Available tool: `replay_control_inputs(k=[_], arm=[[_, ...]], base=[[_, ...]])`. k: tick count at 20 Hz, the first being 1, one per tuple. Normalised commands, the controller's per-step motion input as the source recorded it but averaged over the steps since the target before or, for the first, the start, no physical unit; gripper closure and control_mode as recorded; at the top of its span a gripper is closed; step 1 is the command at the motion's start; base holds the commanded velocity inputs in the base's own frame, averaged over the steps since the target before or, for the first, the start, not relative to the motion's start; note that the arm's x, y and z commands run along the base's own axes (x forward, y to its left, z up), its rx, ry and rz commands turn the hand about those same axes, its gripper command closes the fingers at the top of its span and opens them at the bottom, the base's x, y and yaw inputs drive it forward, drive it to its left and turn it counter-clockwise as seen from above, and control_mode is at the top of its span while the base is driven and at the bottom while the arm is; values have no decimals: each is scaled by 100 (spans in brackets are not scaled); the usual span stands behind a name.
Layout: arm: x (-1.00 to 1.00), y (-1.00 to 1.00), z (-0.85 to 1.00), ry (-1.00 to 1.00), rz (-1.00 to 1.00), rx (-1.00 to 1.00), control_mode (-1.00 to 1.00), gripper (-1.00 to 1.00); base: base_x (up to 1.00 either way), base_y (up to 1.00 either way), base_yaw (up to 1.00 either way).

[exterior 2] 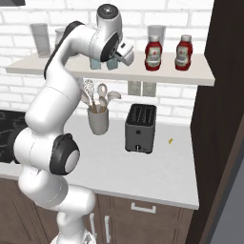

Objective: Put the shaker and condiment bottle from the counter next to their counterparts in the cabinet.

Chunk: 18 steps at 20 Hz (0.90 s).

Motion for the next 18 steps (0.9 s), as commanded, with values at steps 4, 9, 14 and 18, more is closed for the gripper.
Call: replay_control_inputs(k=[4, 9, 14, 18], arm=[[5, 0, -3, 0, 0, 0, -100, -100], [1, -1, 0, 0, 0, 0, -100, -100], [6, 0, 0, 0, 0, 0, -100, -100], [22, 0, 0, 0, 0, 0, -100, -100]], base=[[0, 0, 0], [0, 0, 0], [0, 0, 0], [0, 0, 0]])
